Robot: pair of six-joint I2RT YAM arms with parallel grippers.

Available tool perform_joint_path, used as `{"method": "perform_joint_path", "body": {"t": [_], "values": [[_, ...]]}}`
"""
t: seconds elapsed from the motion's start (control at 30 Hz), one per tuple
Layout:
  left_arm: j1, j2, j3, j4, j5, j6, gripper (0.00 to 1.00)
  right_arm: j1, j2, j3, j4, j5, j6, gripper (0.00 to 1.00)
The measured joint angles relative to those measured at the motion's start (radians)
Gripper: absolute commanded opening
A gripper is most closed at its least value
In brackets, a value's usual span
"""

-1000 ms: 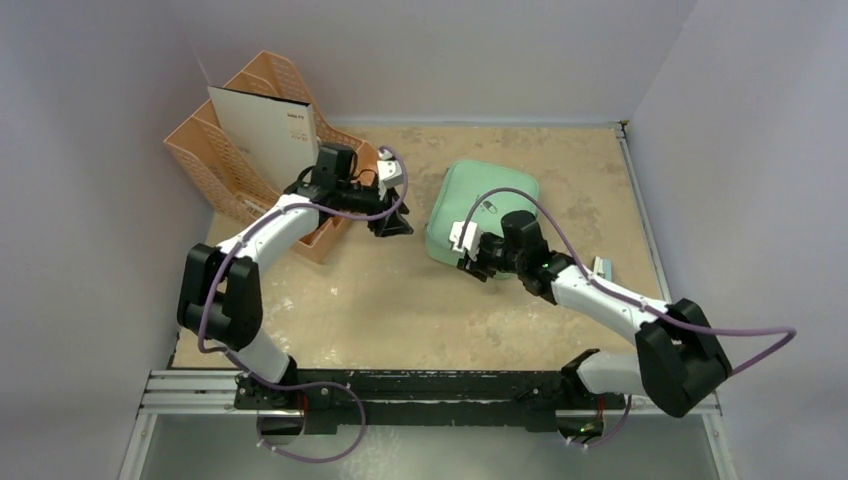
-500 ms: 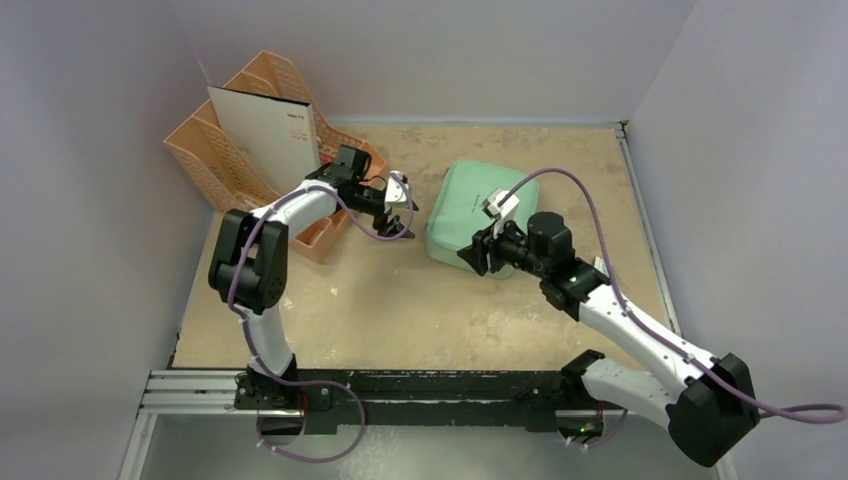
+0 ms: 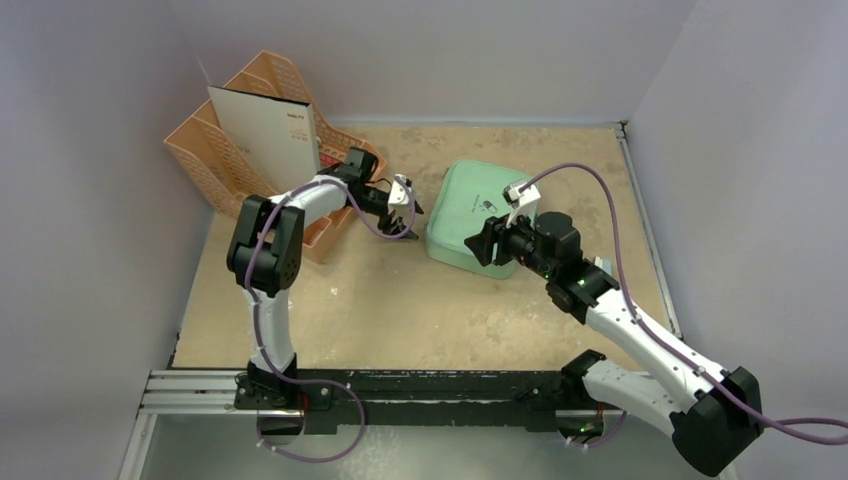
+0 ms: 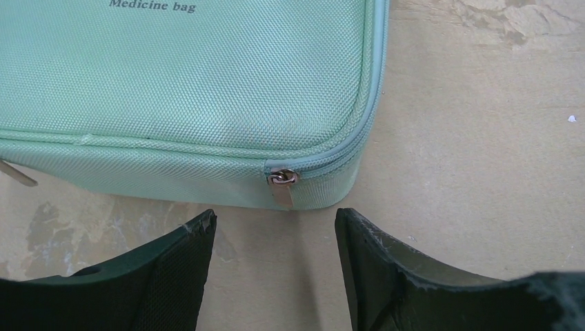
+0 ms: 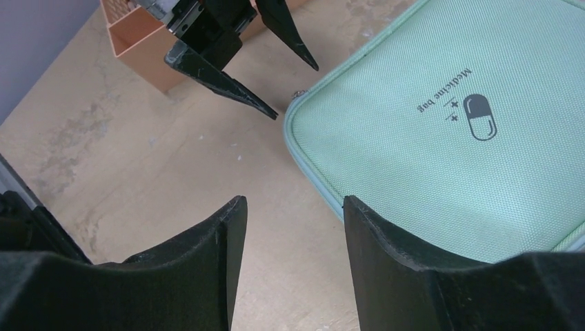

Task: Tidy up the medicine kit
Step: Adjust the medicine box at the center of the board.

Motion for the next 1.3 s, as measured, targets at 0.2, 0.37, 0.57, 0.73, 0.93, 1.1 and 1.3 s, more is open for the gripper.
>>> {"method": "perform_joint_path", "body": {"t": [0.2, 0.37, 0.57, 0.73, 0.93, 1.1, 1.3], "values": [[-0.005, 0.042, 0.026, -0.008, 0.031, 0.010, 0.53, 0.000, 0.036, 0.000, -0.018, 0.025, 0.019, 0.55], [-0.021, 0.049, 0.053, -0.010, 0.050, -0.004, 0.43, 0.000, 0.054, 0.000, -0.027, 0.055, 0.071, 0.55], [-0.054, 0.063, 0.062, -0.016, 0.051, -0.029, 0.35, 0.000, 0.040, 0.000, -0.065, 0.108, 0.105, 0.56], [-0.078, 0.073, 0.062, -0.024, 0.050, -0.048, 0.31, 0.000, 0.026, 0.000, -0.080, 0.123, 0.120, 0.55], [-0.080, 0.050, 0.017, 0.038, 0.038, -0.143, 0.00, 0.000, 0.047, 0.000, -0.129, 0.134, 0.190, 0.55], [-0.081, -0.020, -0.069, 0.100, 0.026, -0.222, 0.00, 0.000, 0.048, 0.000, -0.187, 0.135, 0.242, 0.55], [-0.101, -0.122, -0.183, 0.210, 0.002, -0.330, 0.11, 0.000, 0.024, 0.000, -0.214, 0.145, 0.276, 0.58]]}}
